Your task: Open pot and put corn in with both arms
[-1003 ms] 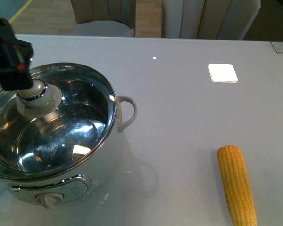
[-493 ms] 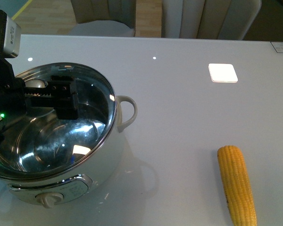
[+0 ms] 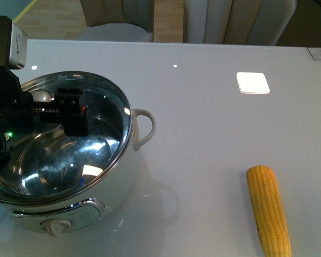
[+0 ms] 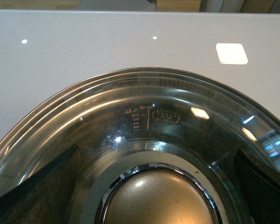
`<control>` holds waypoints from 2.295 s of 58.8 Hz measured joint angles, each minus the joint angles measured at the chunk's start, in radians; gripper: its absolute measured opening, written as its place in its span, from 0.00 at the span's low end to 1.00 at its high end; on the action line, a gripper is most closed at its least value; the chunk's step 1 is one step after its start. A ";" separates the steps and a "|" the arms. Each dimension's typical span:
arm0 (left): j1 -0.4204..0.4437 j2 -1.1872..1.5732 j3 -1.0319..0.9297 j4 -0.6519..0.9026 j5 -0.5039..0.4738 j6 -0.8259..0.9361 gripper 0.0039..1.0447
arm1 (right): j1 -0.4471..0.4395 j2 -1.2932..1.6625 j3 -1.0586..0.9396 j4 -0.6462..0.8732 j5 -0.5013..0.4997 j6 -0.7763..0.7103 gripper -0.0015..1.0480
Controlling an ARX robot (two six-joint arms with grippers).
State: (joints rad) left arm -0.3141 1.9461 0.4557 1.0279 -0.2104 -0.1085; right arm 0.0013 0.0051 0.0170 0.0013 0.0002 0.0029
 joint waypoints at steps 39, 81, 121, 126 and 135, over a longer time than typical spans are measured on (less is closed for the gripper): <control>0.005 -0.006 0.000 0.021 -0.021 0.023 0.41 | 0.000 0.000 0.000 0.000 0.000 0.000 0.92; 0.322 -0.356 0.093 -0.188 0.116 0.083 0.40 | 0.000 0.000 0.000 0.000 0.000 0.000 0.92; 0.967 0.194 0.011 0.266 0.341 0.218 0.40 | 0.000 0.000 0.000 0.000 0.000 0.000 0.92; 0.977 0.280 0.015 0.298 0.337 0.218 0.40 | 0.000 0.000 0.000 0.000 0.000 0.000 0.92; 0.980 0.387 0.033 0.331 0.319 0.221 0.40 | 0.000 0.000 0.000 0.000 0.000 0.000 0.92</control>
State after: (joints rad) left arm 0.6662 2.3333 0.4885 1.3586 0.1081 0.1123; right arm 0.0013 0.0051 0.0170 0.0013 0.0002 0.0029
